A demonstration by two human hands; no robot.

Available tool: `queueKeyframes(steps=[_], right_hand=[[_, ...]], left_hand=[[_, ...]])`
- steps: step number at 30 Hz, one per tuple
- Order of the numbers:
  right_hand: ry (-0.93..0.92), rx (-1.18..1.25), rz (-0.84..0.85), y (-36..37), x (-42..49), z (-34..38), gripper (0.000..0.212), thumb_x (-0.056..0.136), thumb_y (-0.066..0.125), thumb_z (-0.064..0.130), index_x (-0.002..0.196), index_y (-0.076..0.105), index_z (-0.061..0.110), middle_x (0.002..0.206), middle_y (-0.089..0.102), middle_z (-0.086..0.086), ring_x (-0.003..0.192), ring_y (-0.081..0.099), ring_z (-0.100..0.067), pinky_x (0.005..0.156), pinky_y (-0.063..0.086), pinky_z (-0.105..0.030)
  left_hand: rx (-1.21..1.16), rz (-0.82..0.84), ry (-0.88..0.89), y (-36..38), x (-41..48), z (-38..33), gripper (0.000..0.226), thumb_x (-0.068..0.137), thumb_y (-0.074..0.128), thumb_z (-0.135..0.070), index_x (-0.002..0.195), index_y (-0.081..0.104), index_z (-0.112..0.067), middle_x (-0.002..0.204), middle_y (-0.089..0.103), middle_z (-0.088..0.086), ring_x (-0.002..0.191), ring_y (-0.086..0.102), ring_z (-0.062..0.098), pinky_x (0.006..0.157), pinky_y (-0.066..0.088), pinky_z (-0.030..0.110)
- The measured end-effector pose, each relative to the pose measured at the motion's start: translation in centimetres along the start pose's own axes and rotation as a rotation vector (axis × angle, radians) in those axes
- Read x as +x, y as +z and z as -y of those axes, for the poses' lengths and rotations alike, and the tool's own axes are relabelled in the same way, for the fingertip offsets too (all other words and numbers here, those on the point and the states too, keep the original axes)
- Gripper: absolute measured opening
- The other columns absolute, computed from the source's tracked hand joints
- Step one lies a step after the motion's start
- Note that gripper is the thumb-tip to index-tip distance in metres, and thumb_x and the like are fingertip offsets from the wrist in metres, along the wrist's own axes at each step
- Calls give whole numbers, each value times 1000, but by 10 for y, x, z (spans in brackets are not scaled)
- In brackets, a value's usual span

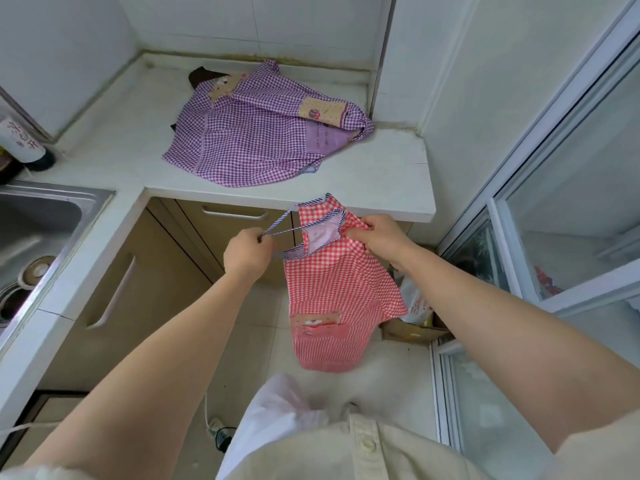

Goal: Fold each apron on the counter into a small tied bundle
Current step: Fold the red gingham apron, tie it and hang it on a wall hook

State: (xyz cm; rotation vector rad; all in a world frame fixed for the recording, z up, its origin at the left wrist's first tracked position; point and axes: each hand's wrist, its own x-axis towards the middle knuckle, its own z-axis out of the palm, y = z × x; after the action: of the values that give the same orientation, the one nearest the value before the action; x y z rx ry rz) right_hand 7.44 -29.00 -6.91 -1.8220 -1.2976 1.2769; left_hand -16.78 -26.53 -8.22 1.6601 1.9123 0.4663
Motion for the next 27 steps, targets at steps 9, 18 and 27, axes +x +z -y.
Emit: queueKeyframes(steps=[9,18,27], right_hand=[[3,-85,59,33,52,30,24,87,69,29,101,71,10,94,74,-7,85,71,-24,87,56,-46],[-129,-337,97,61,106,72,38,78,80,35,91,64,3,92,54,-6,86,50,-17,76,39,-35],[37,-300,202,89,122,85,62,77,79,24,133,53,18,129,61,2,115,58,-18,103,44,-36]], left_hand=[[-40,79,381,-12,55,-3,101,67,68,-49,149,22,-13,148,36,10,135,33,29,112,27,48],[-66,632,491,-43,146,-17,15,95,60,-19,86,64,-8,77,65,4,70,59,17,71,47,38],[-301,780,526,-88,190,-22,23,104,41,-11,109,59,3,102,67,6,85,66,6,78,51,18]])
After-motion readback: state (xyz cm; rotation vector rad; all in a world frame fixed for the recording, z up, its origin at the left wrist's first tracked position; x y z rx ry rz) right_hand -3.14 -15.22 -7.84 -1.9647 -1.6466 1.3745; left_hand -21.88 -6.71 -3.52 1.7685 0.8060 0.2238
